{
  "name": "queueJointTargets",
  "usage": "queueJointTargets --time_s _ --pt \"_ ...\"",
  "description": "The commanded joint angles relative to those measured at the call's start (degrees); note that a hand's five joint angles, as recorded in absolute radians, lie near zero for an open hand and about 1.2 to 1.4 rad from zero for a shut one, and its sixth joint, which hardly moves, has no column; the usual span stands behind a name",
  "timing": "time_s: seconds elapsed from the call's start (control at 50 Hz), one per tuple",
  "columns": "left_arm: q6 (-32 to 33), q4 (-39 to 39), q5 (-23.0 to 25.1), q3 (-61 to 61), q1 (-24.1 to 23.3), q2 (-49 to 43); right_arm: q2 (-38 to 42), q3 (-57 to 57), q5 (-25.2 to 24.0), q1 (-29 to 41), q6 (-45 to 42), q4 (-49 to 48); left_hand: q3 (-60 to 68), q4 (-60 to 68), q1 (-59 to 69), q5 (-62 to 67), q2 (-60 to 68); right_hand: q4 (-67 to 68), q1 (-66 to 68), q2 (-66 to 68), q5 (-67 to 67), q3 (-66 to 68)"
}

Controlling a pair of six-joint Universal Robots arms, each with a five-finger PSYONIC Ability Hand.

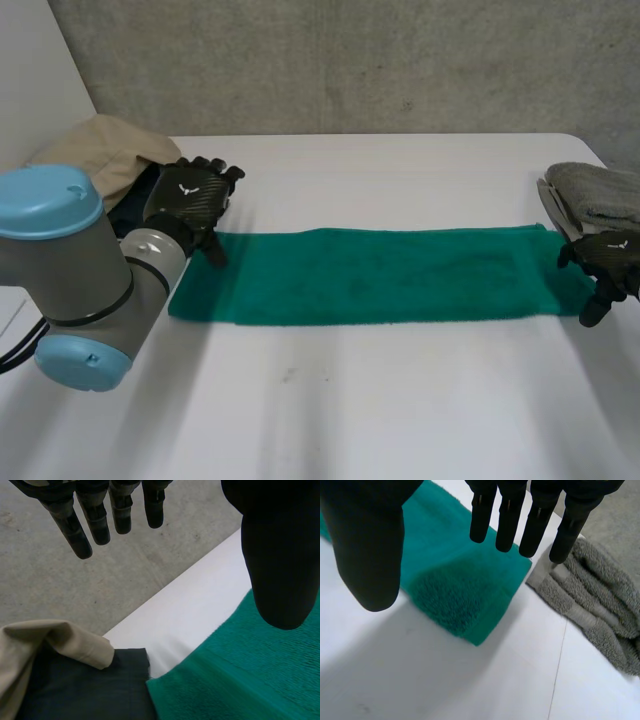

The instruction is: Fold the laundry.

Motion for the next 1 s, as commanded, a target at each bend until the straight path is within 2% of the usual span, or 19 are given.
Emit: queueJointTargets --time_s 0.02,0.1,0.12,0.14,0.2,0.3,0.38,0.52,0.6,0.62,0.68,0.7,0.76,0.82,0.9,1.0 --pt "0.07 0.76 0.38 0.11 -0.63 -0.93 6.0 0.75 -1.53 -0.81 -0.6 -9.05 -2.39 -1.92 -1.41 -2.77 -2.2 7.73 8.14 8.26 7.39 8.03" --pt "0.07 1.29 0.38 -0.07 -1.07 -1.01 8.29 -0.13 -1.0 -0.55 -0.95 -10.28 -2.39 -1.92 -1.41 -2.77 -2.2 11.41 11.82 11.94 11.07 11.71" --pt "0.07 1.29 0.38 -0.07 -1.16 -1.01 8.64 -0.39 -0.92 -0.63 -1.13 -10.28 -2.39 -1.92 -1.41 -2.77 -2.2 20.26 20.67 20.79 19.92 20.56" --pt "0.07 1.38 0.3 -0.16 -1.25 -1.01 9.0 -1.09 -0.74 -0.89 -1.13 -10.28 -2.39 -1.92 -1.41 -2.77 -2.2 52.6 53.01 53.13 52.26 52.9" --pt "-0.02 1.38 0.21 -0.07 -1.34 -0.93 8.65 -1.01 1.36 -1.42 -0.96 -11.15 -2.39 -1.92 -1.41 -2.77 -2.2 52.92 53.33 53.45 52.59 53.22" --pt "-0.02 1.38 0.12 -0.16 -2.3 -0.4 4.63 2.06 8.47 -5.8 -1.56 -18.61 -2.39 -1.92 -1.41 -2.77 -2.2 52.92 53.33 53.45 52.59 53.22" --pt "-0.02 1.29 0.12 -0.86 -3.45 0.65 0.31 2.42 8.93 -8.53 -4.89 -19.34 -2.39 -1.92 -1.41 -2.77 -2.2 52.92 53.33 53.45 52.59 53.22" --pt "-0.02 1.38 0.38 -3.58 -3.19 4.43 -0.14 0.23 9.02 -11.71 -14.66 -19.42 -2.39 -1.92 -1.41 -2.77 -2.2 52.92 53.33 53.45 52.59 53.22" --pt "-0.02 1.38 0.3 -4.64 -3.1 4.87 -0.4 -0.3 7.62 -4.18 -17.74 -20.91 -2.39 -1.92 -1.41 -2.77 -2.2 52.92 53.33 53.45 52.59 53.22" --pt "-0.02 1.29 0.3 -4.81 -3.01 4.96 -0.49 -0.74 6.04 2.03 -18.26 -22.14 -2.39 -1.92 -1.41 -2.77 -2.2 52.92 53.33 53.45 52.59 53.22" --pt "-0.02 1.38 0.3 -5.69 -2.92 5.58 -0.49 -1.18 3.05 10.24 -18.62 -25.12 -2.39 -1.92 -1.41 -2.77 -2.2 52.92 53.33 53.45 52.59 53.22" --pt "-0.02 1.38 0.3 -5.87 -2.84 5.75 -0.75 -1.09 0.78 15.49 -18.71 -27.57 -2.39 -1.92 -1.41 -2.77 -2.2 52.92 53.33 53.45 52.59 53.22" --pt "-0.02 1.38 0.21 -6.66 -2.66 6.45 -0.06 -1.27 -1.87 22.46 -18.97 -30.67 -2.39 -1.92 -1.41 -2.77 -2.2 52.92 53.33 53.45 52.59 53.22" --pt "-0.02 1.38 0.21 -7.45 -2.57 6.9 3.44 -1.44 -4.86 33.25 -19.85 -33.74 -2.39 -1.92 -1.41 -2.77 -2.2 52.92 53.33 53.45 52.59 53.22" --pt "-0.02 1.38 0.21 -7.98 -2.57 7.07 9.16 -2.41 -6.8 42.41 -23.18 -33.49 -2.39 -1.92 -1.41 -2.77 -2.2 52.92 53.33 53.45 52.59 53.22" --pt "-0.02 1.91 0.3 -7.98 -2.75 6.98 13.48 -2.41 -7.51 46.48 -26.09 -32.87 -2.39 -1.92 -1.41 -2.77 -2.2 52.92 53.33 53.45 52.59 53.22"
